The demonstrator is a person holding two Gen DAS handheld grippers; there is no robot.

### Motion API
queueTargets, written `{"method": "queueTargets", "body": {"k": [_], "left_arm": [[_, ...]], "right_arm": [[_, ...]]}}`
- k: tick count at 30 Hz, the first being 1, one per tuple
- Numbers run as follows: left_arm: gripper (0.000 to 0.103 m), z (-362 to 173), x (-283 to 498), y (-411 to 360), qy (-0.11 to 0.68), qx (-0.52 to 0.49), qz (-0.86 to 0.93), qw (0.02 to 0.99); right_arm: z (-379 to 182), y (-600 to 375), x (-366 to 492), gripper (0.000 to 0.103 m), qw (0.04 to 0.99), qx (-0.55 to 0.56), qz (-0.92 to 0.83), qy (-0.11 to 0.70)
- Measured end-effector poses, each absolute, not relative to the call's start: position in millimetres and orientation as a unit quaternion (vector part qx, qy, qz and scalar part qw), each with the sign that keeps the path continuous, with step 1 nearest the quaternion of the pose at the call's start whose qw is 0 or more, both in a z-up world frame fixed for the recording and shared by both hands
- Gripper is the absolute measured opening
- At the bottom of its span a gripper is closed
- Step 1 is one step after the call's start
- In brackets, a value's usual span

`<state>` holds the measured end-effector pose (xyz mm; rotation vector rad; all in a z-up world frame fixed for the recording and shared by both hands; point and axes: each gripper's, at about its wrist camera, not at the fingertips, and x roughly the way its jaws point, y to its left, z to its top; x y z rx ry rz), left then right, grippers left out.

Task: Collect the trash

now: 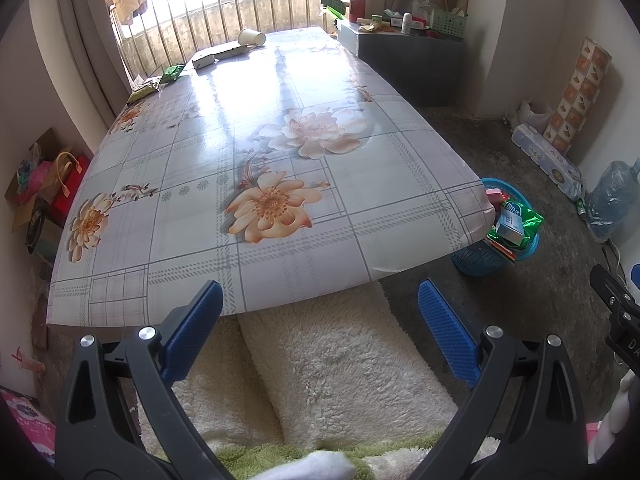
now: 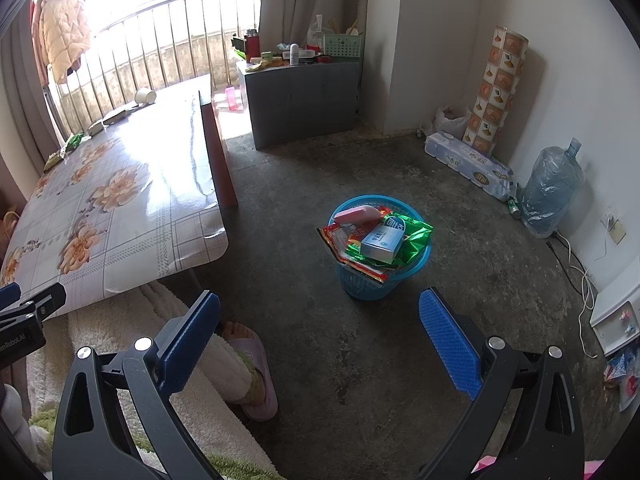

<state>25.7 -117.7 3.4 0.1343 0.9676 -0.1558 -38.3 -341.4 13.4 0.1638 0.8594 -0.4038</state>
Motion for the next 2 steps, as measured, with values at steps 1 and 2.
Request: {"method": "queueTargets", "body": {"k": [1,2], "left_arm": [[0.094,3.3,26.1,-117.4,0.465,0.064,-0.075,0.880],[0.094,3.4,26.5,-117.2,0.465,0.063,-0.076,0.880]], "right_arm": [[13.8,-341.0,-37.7,0.097,0.886,0.079,-0.194,0.413],[13.3,-341.6,-38.4,0.097,0.886,0.079,-0.194,0.413]]}}
